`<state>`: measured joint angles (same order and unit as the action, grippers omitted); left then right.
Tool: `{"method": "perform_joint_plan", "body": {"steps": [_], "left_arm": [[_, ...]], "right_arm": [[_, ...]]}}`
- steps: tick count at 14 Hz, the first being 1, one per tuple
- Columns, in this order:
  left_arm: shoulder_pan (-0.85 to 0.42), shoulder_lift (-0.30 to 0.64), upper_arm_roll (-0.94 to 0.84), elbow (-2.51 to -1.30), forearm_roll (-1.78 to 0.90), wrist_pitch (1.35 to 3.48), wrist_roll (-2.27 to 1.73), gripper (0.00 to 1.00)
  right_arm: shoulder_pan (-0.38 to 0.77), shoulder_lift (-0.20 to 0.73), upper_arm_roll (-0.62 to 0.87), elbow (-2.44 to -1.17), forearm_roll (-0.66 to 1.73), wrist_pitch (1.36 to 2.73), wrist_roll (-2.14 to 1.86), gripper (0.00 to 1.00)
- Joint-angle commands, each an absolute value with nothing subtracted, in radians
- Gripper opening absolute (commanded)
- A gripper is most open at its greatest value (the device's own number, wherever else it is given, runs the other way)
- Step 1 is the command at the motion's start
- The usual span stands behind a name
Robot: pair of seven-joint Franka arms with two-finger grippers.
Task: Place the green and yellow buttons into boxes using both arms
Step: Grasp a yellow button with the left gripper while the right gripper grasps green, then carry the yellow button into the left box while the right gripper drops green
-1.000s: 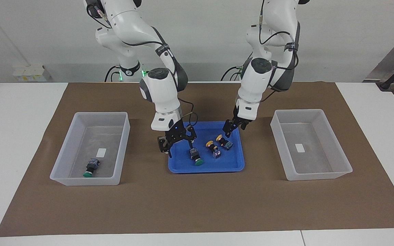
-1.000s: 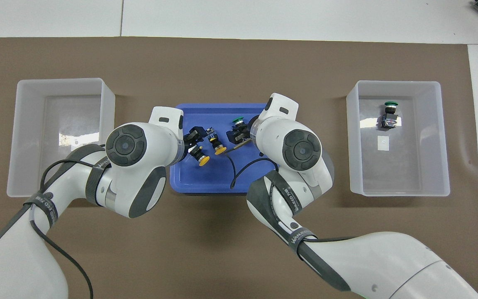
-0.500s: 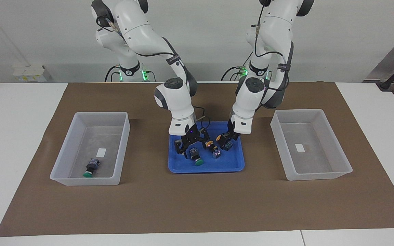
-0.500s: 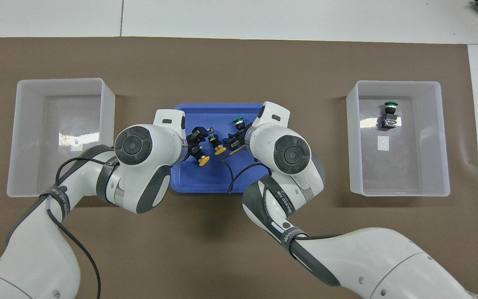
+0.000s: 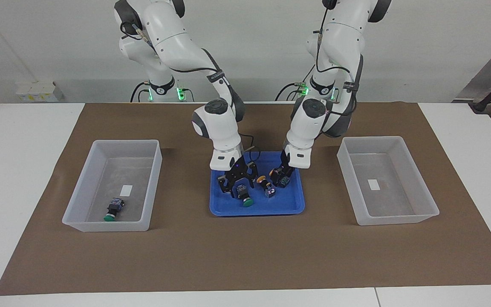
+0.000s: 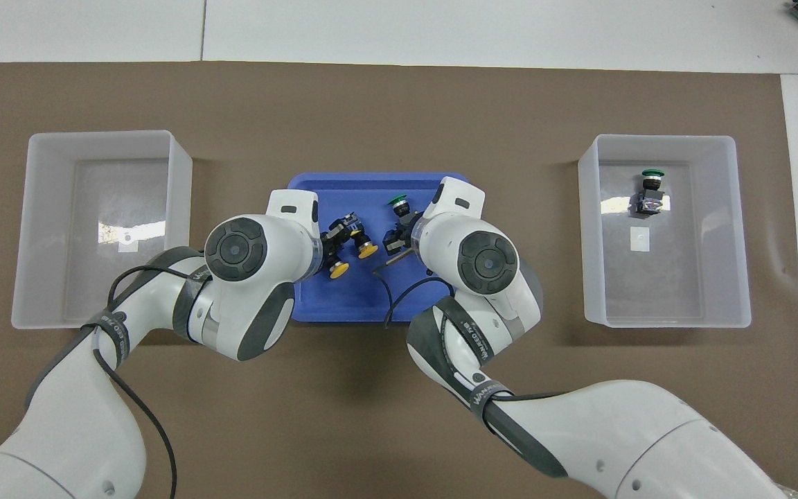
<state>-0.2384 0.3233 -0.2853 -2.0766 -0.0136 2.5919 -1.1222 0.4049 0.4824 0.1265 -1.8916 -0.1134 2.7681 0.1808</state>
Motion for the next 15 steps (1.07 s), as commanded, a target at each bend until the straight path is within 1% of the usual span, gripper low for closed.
{"method": "perform_joint_plan", "body": {"steps": [1,2,4,7,9,11,12,13,15], "left_arm": [[-0.256,0.321,-0.27,-2.095,-0.008,2.615,-1.131,0.06],[-0.255,0.321,-0.268,-2.092,0.003,2.606,-1.128,0.0],[-0.253,0.321,-0.264,-2.073,0.029,2.577,-1.126,0.0],[-0.236,0.321,-0.264,-1.949,0.096,2.406,-1.123,0.0],[-0.219,0.315,-0.264,-1.876,0.1,2.309,-1.112,0.0],[-0.192,0.304,-0.264,-1.812,0.101,2.219,-1.097,0.0],[-0.178,0.302,-0.264,-1.769,0.103,2.16,-1.089,0.0],[-0.154,0.302,-0.264,-1.712,0.112,2.078,-1.05,0.0],[-0.103,0.301,-0.264,-1.64,0.109,1.959,-0.909,0.0]], "right_arm": [[0.385,0.436,0.124,-1.911,-0.124,2.787,0.199,0.0],[0.353,0.407,0.124,-1.922,-0.124,2.78,0.202,0.0],[0.33,0.332,0.124,-1.966,-0.124,2.755,0.257,0.0],[0.282,0.217,0.123,-2.014,-0.123,2.65,0.314,0.0],[0.201,0.152,0.124,-2.039,-0.124,2.611,0.316,0.0],[0.125,0.095,0.124,-2.04,-0.124,2.535,0.304,0.0],[0.092,0.071,0.126,-2.042,-0.123,2.492,0.305,0.0],[0.059,0.06,0.126,-2.042,-0.117,2.478,0.305,0.0],[-0.001,0.06,0.126,-2.042,-0.109,2.477,0.304,0.0]]}}
